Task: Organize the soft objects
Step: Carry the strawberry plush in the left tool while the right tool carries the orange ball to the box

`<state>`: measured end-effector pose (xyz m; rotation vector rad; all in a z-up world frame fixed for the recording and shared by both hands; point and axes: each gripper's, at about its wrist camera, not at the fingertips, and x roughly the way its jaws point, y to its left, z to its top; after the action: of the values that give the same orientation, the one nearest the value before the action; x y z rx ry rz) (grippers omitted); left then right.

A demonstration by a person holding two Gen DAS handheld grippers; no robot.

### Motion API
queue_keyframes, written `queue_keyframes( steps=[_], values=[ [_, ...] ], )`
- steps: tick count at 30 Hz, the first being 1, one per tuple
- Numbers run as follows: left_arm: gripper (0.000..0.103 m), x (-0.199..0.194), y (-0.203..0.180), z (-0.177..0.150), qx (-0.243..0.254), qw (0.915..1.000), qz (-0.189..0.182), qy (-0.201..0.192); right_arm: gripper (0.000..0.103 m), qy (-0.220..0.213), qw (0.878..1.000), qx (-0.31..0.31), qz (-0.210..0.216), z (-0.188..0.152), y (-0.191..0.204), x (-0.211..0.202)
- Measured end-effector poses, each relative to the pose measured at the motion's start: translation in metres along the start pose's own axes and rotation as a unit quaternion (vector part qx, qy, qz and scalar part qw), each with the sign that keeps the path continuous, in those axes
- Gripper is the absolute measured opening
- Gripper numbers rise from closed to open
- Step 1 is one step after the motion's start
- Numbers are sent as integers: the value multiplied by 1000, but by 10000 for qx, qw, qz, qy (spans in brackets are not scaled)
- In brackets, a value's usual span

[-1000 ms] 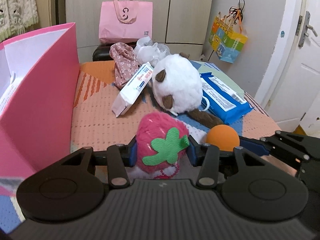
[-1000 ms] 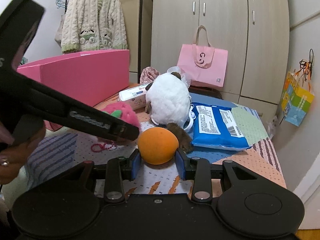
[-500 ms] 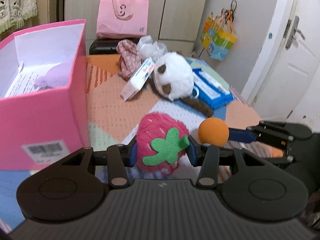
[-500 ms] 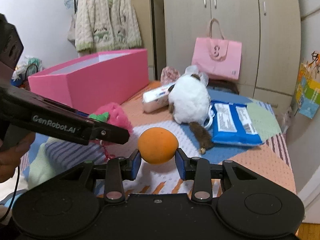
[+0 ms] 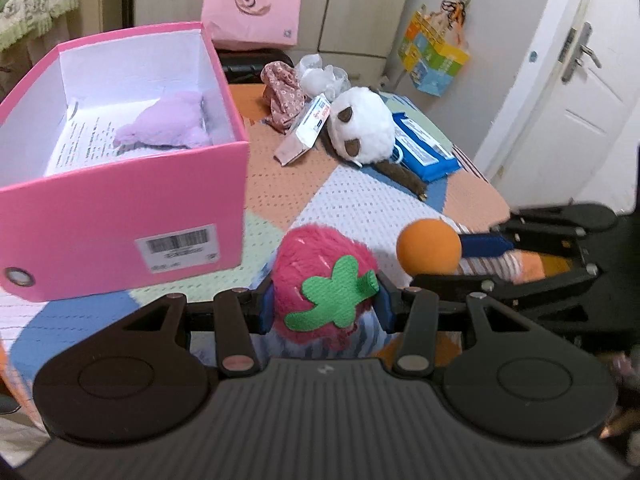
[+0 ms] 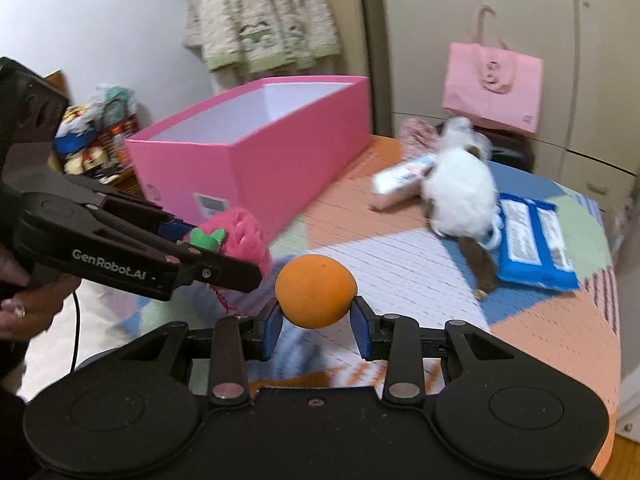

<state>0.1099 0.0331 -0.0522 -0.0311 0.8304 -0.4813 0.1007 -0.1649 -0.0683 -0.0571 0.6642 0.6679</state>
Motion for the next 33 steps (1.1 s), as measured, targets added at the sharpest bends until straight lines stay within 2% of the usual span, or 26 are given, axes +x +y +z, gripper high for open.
queue_keyframes(
  steps=[5, 14, 21, 25, 33],
  values=[
    [46, -29, 22, 5, -52, 9996, -148, 216, 42, 90, 9989, -243, 384, 22, 15, -3],
    [46, -77, 49, 27, -34, 10000, -6, -63, 42, 110, 9933, -632, 967, 70, 45, 2],
    [46, -91, 60, 52, 103, 9994, -15, -324, 42, -218, 9904, -867, 1057, 112, 53, 11],
    [46, -94, 69, 69, 173, 9982, 102, -562, 42, -380, 9911, -812, 988, 131, 51, 17],
    [46, -84, 99, 110, 101, 9967, 197, -780, 42, -536, 9907, -929, 839, 172, 42, 42]
  ],
)
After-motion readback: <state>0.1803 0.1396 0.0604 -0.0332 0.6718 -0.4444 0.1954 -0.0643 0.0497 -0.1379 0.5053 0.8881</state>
